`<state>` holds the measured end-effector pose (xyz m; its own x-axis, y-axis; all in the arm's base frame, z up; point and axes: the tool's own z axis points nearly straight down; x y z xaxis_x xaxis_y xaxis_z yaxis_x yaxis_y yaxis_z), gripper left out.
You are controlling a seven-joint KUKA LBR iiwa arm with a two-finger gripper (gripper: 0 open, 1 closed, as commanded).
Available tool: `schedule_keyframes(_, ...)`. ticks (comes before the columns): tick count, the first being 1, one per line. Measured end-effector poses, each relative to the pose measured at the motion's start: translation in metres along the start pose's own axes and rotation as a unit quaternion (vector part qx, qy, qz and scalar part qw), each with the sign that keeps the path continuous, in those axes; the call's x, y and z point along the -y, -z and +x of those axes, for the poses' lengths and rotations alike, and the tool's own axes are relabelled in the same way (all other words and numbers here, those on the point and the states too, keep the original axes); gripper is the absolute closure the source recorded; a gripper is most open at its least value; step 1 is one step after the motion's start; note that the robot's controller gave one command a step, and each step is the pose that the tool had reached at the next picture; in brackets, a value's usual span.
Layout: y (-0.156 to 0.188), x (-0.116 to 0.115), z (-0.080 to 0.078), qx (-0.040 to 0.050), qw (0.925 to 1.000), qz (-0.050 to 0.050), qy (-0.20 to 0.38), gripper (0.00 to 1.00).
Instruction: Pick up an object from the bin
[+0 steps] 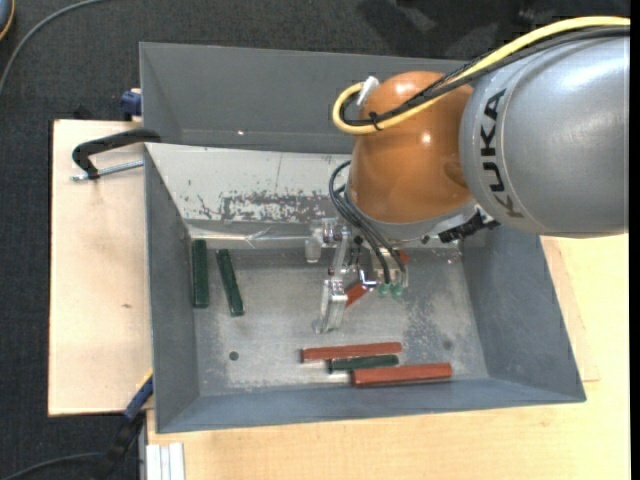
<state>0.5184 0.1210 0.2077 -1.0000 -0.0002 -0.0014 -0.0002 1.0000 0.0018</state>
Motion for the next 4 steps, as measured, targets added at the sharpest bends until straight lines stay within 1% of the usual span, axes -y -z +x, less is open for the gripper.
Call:
schedule_keyframes(1,-0.124,0.094,0.024,-0.0045,0.998,0.002,0.063,0.0)
schedule_keyframes(2,-0.116,0.087,0.024,-0.0002,0.9984,0.0,0.057,0.0)
schedule_keyframes(3,-0.137,0.097,0.024,0.0,0.9965,0.0,0.083,0.0)
schedule_keyframes(4,-0.105,0.056,0.024,0.0035,0.9944,-0.001,0.106,0.0)
